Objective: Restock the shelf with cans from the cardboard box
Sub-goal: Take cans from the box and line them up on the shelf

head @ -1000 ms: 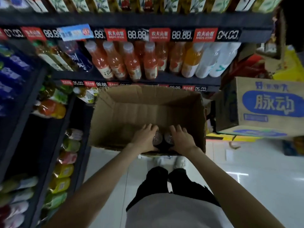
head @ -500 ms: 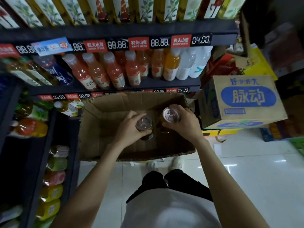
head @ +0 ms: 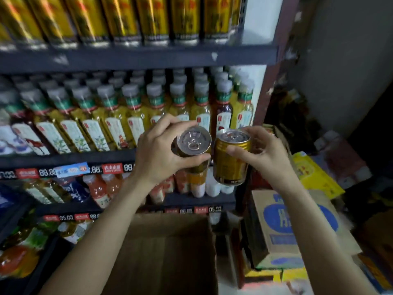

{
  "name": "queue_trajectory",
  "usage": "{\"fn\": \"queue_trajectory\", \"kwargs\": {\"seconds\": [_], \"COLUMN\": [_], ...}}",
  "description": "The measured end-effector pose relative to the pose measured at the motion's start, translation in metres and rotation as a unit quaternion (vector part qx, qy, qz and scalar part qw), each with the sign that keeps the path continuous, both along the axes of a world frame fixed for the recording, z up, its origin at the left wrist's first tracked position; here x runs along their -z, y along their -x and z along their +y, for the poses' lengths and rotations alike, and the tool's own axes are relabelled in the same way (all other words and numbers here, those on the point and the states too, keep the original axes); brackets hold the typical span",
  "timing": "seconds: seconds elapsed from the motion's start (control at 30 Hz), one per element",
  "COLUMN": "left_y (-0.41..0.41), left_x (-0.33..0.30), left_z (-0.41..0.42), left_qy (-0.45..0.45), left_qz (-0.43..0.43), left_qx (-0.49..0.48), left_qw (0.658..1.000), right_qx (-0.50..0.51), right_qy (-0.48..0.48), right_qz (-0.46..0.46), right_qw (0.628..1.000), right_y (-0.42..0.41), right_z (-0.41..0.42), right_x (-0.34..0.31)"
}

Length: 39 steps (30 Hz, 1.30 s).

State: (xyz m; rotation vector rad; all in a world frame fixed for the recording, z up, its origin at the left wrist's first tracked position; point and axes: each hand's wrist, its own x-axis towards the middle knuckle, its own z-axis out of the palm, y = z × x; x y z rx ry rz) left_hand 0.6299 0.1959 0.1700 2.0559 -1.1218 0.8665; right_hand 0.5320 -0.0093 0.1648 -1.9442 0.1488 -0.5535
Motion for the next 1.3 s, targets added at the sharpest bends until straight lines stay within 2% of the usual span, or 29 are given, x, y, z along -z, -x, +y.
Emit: {"fn": "queue_trajectory", "kwargs": {"seconds": [0.3, 0.47, 0.83, 1.13, 1.2, 1.3], "left_y": [-0.008, -0.028, -0.091, -0.100, -0.099, -0.100], "left_x": [-0.140, -0.183, -0.177, -0.166, -0.166, -0.170], "left_z": [-0.095, -0.134, -0.194, -0.182, -0.178, -0.175], "left_qy": [0.112, 0.111, -0.008, -0.117, -0.132, -0.158], "left_qz": [-0.054, -0.050, -0.061, -0.099, -0.113, -0.134], "left_qx": [-0.040, -0.083, -0.238, -0.276, -0.277, -0.279], "left_qw": [0.991, 0.989, 0.969, 0.949, 0.945, 0.938], "right_qx": [0.003, 0.000, 0.042, 0.056, 0.004, -0.141], "right_qy": [0.049, 0.029, 0.072, 0.146, 0.133, 0.053], "right_qz": [-0.157, -0.177, -0.122, -0.072, -0.054, -0.011], "right_qw": [0.986, 0.984, 0.989, 0.985, 0.990, 0.989], "right_y": [-0.033, -0.073, -0.164, -0.209, -0.211, -0.205], "right_z": [-0.095, -0.128, -0.162, -0.164, -0.167, -0.183], "right_x": [-0.144, -0.190, -0.209, -0.196, -0.192, -0.187]}}
